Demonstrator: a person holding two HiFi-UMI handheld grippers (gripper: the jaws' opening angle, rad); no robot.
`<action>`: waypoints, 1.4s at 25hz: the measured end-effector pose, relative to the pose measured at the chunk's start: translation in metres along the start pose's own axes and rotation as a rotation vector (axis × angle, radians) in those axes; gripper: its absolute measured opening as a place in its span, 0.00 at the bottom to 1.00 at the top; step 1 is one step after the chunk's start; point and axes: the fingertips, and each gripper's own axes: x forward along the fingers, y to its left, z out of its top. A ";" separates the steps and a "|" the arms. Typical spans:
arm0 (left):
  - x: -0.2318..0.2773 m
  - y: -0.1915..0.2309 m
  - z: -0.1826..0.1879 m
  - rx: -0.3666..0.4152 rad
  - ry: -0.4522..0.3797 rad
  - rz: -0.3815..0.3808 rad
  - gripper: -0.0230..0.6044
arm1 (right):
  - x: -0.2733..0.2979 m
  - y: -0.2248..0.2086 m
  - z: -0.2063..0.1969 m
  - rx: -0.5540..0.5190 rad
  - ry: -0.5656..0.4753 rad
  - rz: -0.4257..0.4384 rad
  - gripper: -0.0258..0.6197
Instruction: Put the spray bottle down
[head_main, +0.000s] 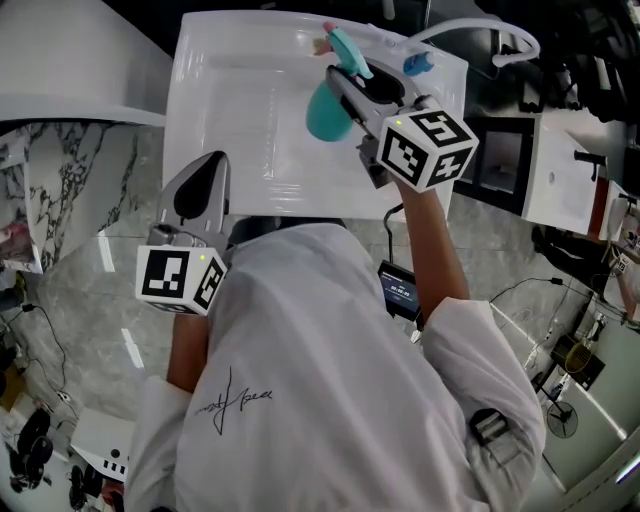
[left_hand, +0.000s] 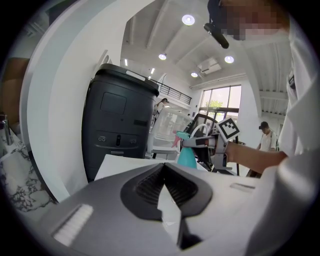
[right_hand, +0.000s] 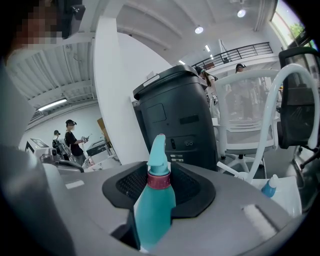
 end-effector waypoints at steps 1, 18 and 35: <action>0.001 0.001 0.000 -0.006 0.000 -0.001 0.12 | 0.004 -0.002 -0.002 -0.001 0.010 0.001 0.25; 0.005 0.019 0.001 -0.030 0.024 0.024 0.12 | 0.058 -0.032 -0.020 0.022 0.076 -0.011 0.25; 0.008 0.027 -0.005 -0.058 0.032 0.061 0.12 | 0.082 -0.044 -0.018 0.007 0.083 -0.003 0.25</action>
